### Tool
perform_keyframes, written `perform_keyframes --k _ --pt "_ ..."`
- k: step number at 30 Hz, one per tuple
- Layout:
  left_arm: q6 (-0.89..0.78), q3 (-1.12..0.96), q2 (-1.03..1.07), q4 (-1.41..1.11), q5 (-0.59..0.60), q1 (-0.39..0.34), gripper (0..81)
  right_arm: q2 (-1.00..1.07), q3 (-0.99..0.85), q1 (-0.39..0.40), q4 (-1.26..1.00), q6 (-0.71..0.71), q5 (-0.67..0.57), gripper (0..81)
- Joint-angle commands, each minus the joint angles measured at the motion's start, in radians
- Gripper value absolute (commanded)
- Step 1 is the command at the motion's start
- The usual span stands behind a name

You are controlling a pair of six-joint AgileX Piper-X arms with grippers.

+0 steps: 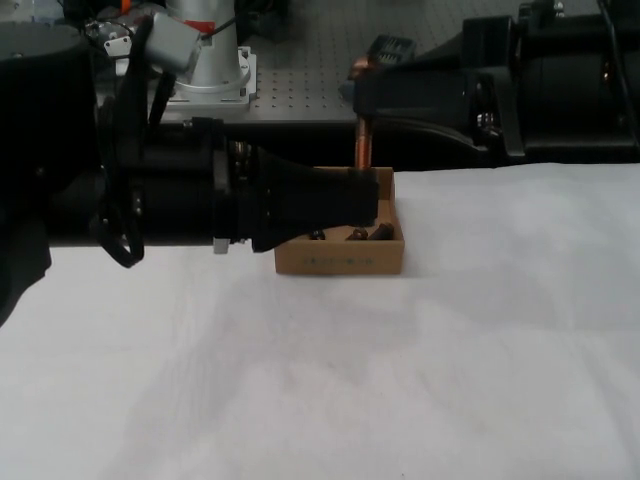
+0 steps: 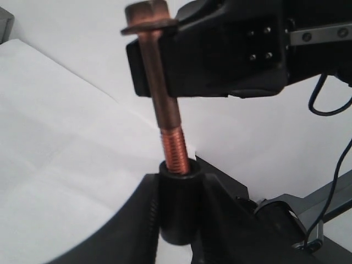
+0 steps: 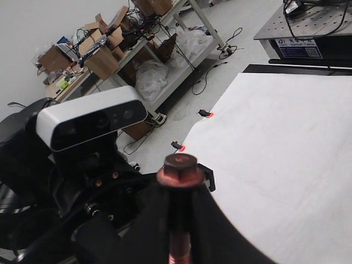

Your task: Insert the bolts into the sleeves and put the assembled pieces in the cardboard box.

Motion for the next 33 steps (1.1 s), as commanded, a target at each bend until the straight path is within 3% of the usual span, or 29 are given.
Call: perform_keyframes --k 1,22,33 --pt "0.020 -0.018 -0.005 -0.089 -0.046 0.007 0.6 -0.013 0.001 0.045 0.043 0.010 -0.066 1.9" --pt "-0.025 -0.018 -0.005 -0.247 -0.014 0.007 0.6 -0.013 0.001 0.043 0.163 -0.031 -0.003 1.9" --pt "0.114 -0.018 -0.005 -0.247 -0.042 0.007 0.6 -0.013 0.001 0.044 0.163 -0.113 -0.006 1.9"
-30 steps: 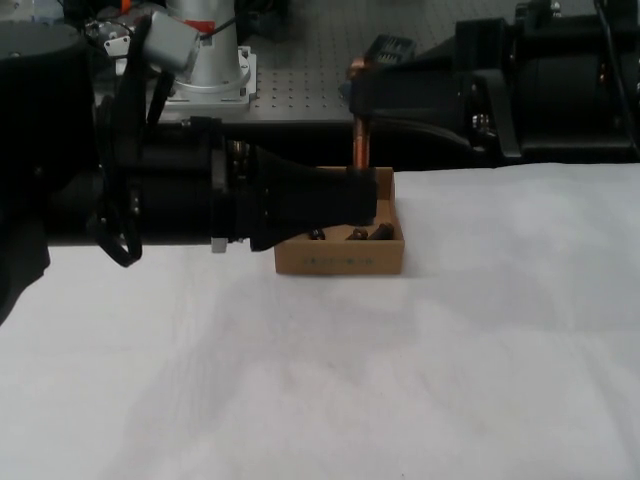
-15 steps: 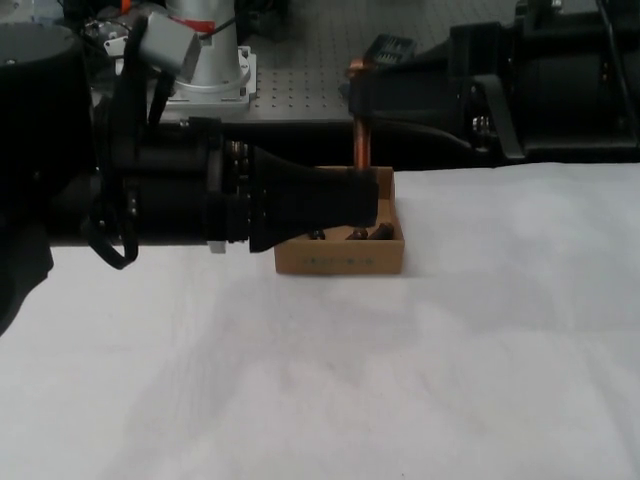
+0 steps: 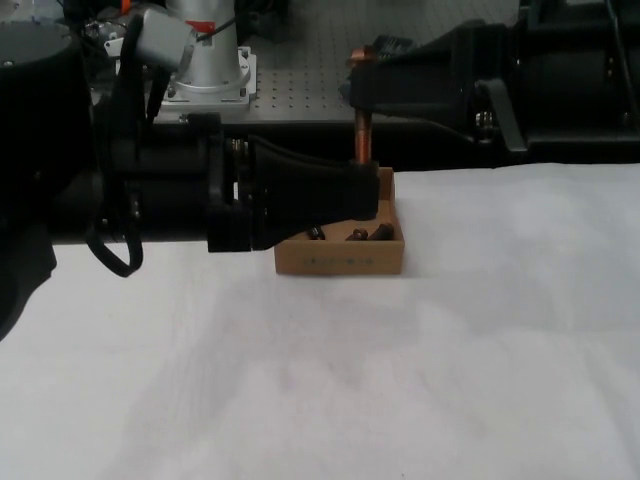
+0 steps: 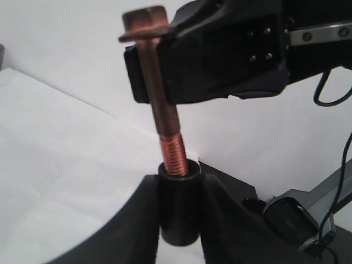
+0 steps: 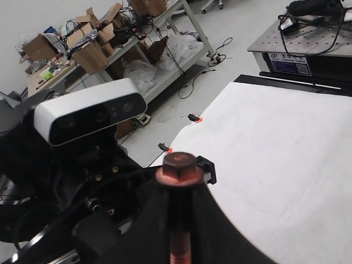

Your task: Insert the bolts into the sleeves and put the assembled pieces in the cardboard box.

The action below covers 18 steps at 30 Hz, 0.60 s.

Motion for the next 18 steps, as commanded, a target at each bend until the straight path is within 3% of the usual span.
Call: perform_keyframes --k 1,18 --pt "0.065 -0.032 -0.019 -0.127 -0.072 0.003 0.6 0.009 0.017 0.016 0.102 0.007 -0.068 1.9" --pt "0.306 -0.032 -0.019 -0.013 -0.099 0.009 0.6 0.012 0.017 0.016 0.108 -0.060 -0.109 1.9"
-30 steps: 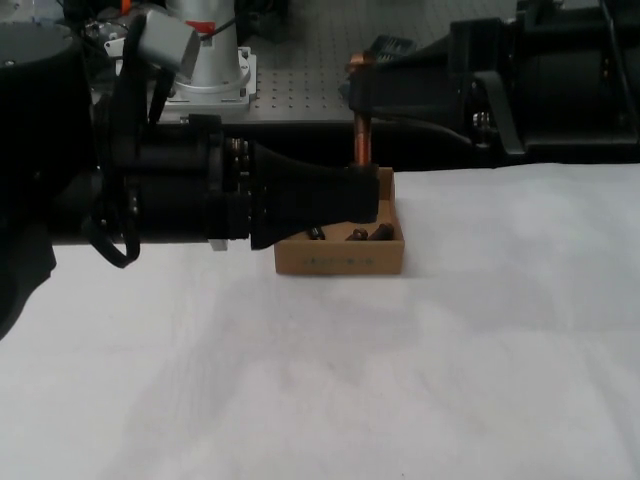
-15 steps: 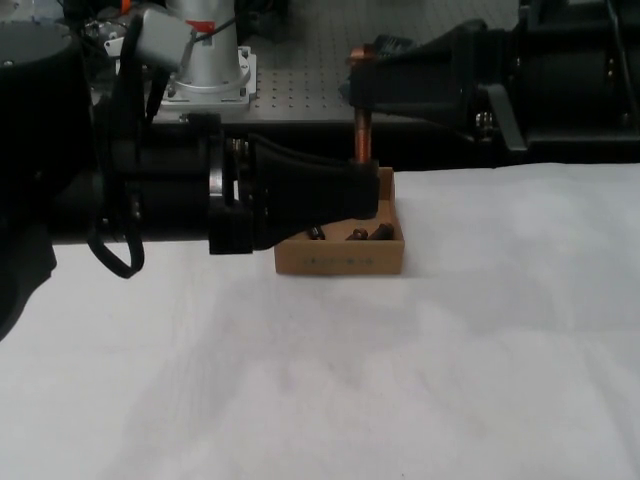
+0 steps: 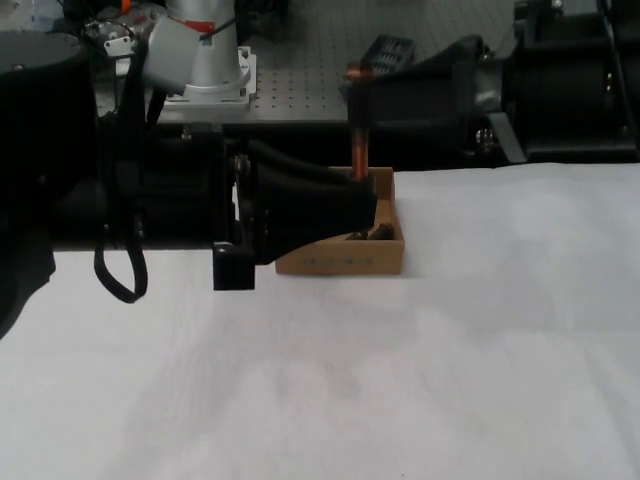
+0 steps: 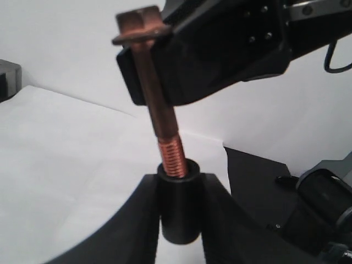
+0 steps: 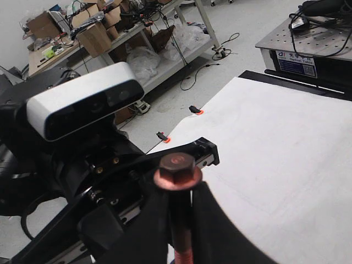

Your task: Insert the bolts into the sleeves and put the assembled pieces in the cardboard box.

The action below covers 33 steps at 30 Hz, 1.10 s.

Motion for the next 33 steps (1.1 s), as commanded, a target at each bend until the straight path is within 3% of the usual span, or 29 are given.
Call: perform_keyframes --k 1,12,17,23,33 --pt "0.074 -0.032 -0.019 -0.082 -0.077 0.009 0.6 0.012 0.014 0.016 0.095 0.008 -0.068 1.9" --pt "0.079 -0.032 -0.019 -0.075 -0.078 0.009 0.6 -0.001 0.014 0.016 0.102 -0.091 -0.036 1.9" --pt "0.079 -0.032 -0.019 -0.034 -0.166 0.009 0.6 -0.021 0.014 0.016 0.108 -0.091 -0.028 1.9" --pt "-0.052 -0.032 -0.019 -0.038 -0.180 0.009 0.6 -0.021 0.014 0.016 0.148 -0.091 0.035 1.9" --pt "-0.129 -0.032 -0.019 -0.041 -0.179 0.009 0.6 -0.021 0.014 0.016 0.115 -0.091 0.051 1.9"
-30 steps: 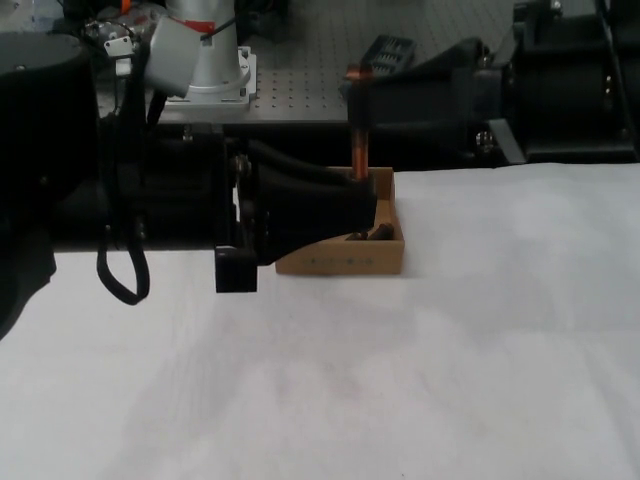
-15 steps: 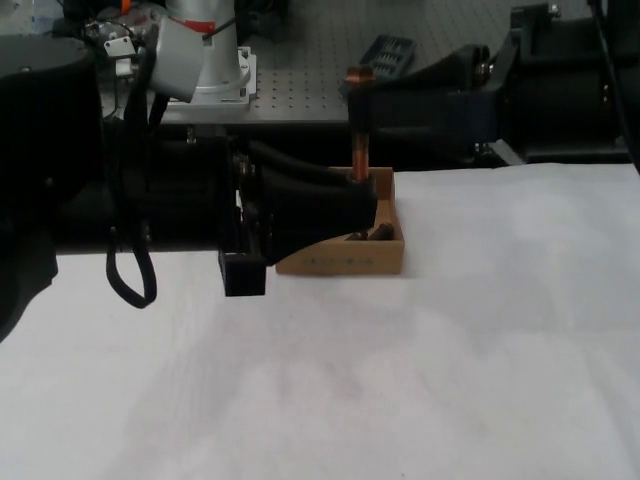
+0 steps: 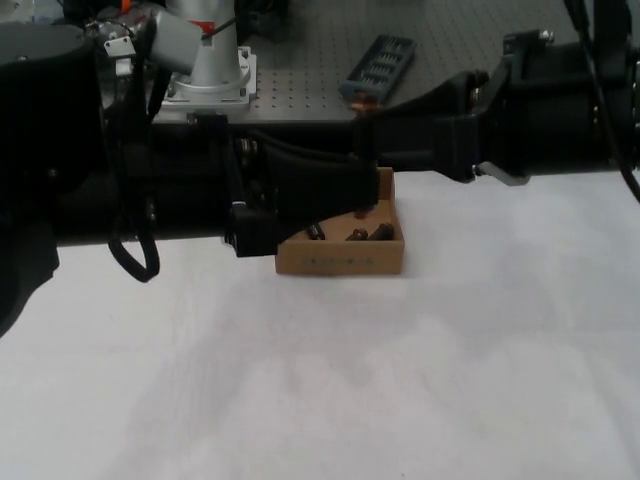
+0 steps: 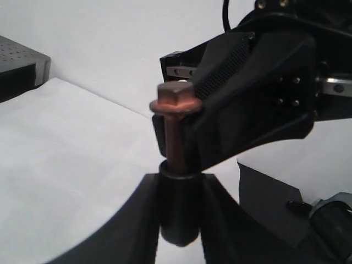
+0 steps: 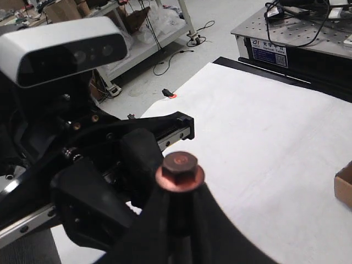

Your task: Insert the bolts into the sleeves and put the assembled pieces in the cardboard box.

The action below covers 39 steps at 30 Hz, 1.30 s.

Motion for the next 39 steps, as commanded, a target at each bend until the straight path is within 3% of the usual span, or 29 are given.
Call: perform_keyframes --k 1,10,13,15,17,26,30,39 --pt "-0.009 -0.021 -0.019 -0.057 -0.074 0.016 0.6 -0.012 0.006 0.005 0.049 0.014 -0.048 1.9" --pt "-0.009 -0.021 -0.019 -0.129 -0.074 0.016 0.6 -0.012 0.006 0.005 0.049 0.017 -0.075 0.8" --pt "-0.009 -0.021 -0.019 -0.135 -0.074 0.016 0.6 -0.012 0.006 0.005 0.049 0.024 -0.109 17.9" --pt "-0.009 -0.021 -0.019 -0.135 -0.074 0.016 0.6 -0.012 0.006 0.005 0.049 0.077 -0.098 38.2" --pt "-0.009 -0.021 -0.019 -0.135 -0.074 0.016 0.6 -0.012 0.006 0.005 0.054 0.117 -0.075 49.5" --pt "-0.009 -0.021 -0.019 -0.150 -0.134 0.016 0.6 -0.014 0.006 0.005 0.058 0.135 -0.073 47.5" --pt "0.014 -0.021 -0.019 -0.126 -0.243 0.018 0.6 -0.029 0.006 -0.004 0.119 0.126 -0.086 47.5" --pt "0.164 -0.190 0.149 0.212 -0.313 0.063 0.6 -0.064 0.006 -0.110 0.399 -0.109 -0.011 47.5"
